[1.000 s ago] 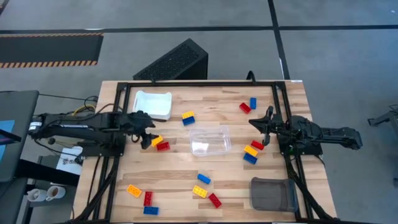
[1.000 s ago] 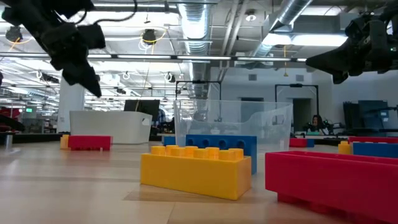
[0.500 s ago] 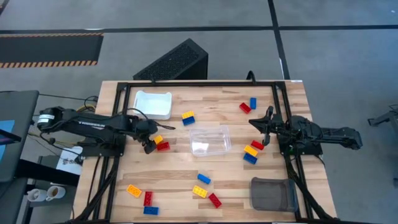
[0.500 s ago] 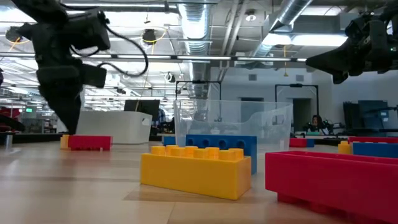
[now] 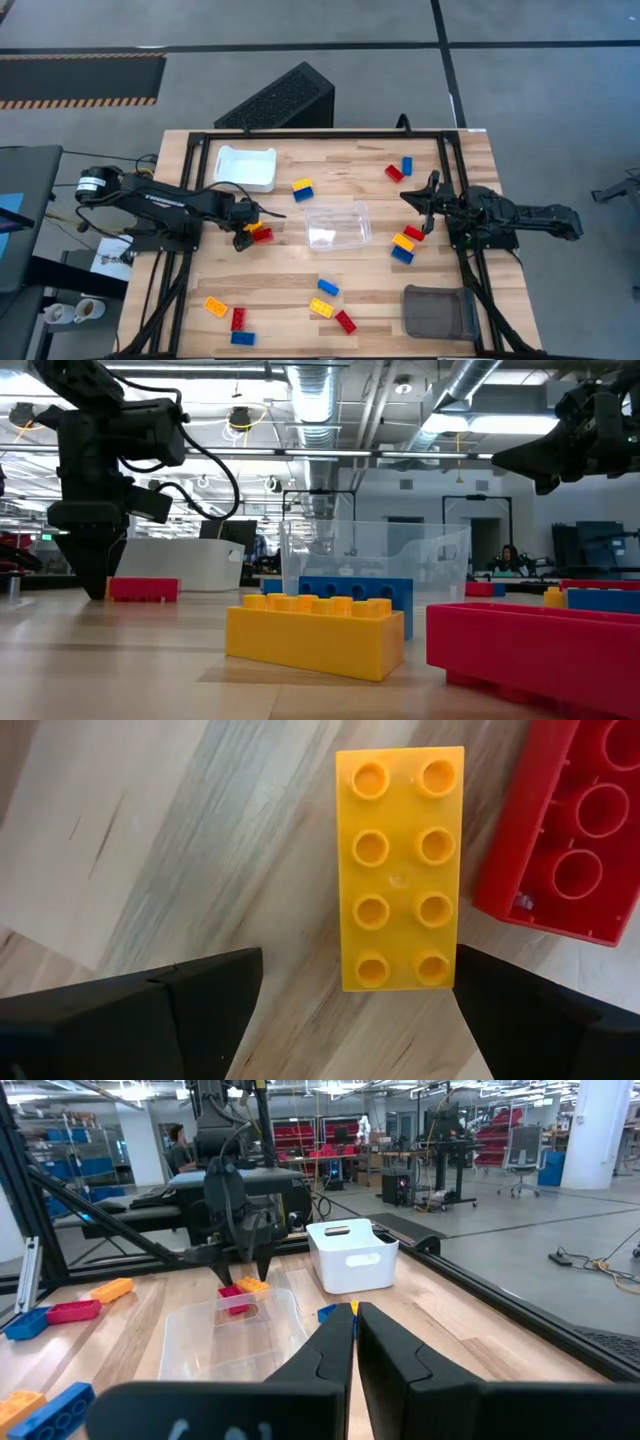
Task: Sort & place blocks by color
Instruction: Put the yellow game piece into the white bin
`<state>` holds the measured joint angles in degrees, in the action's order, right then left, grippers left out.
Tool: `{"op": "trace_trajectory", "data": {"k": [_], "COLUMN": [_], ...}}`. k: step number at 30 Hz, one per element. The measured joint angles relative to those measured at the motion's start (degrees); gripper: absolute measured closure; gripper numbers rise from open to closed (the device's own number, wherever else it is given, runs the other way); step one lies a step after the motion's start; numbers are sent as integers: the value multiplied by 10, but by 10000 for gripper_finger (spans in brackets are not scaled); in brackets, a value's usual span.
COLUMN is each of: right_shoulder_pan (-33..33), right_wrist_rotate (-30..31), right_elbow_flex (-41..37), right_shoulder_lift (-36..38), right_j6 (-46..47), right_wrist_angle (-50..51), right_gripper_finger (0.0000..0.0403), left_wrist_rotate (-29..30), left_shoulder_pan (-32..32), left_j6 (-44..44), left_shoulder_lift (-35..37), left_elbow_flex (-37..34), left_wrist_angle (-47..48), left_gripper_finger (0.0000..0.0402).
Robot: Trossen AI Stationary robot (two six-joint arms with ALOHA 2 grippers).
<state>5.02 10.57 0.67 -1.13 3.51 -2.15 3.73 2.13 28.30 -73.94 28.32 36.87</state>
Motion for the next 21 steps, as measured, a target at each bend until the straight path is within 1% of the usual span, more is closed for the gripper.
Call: {"op": "trace_trajectory", "data": {"k": [3,7,9,16,18,21], "right_shoulder_pan": [0,0,0,0,0,0], "right_wrist_rotate": [0,0,0,0,0,0], "right_elbow_flex": [0,0,0,0,0,0], "right_shoulder_lift": [0,0,0,0,0,0], "right_j6": [0,0,0,0,0,0], "right_wrist_angle": [0,0,0,0,0,0], "right_gripper_finger": [360,360,360,360,360,360], "left_wrist_rotate": [-2,-3,-10,-26,-22,6], "left_shoulder_pan": [0,0,0,0,0,0], "left_j6": [-3,-5,-6,-7,-8,-11], "left_shoulder_lift": [8,38,50,53,53,53], "left_elbow_flex": [-3,-6,-7,-5,-5,-5], "left_wrist_angle": [-4,-8,-24,-30,-27,-27], "left_gripper_finger": [92,105,111,122,123,123]}}
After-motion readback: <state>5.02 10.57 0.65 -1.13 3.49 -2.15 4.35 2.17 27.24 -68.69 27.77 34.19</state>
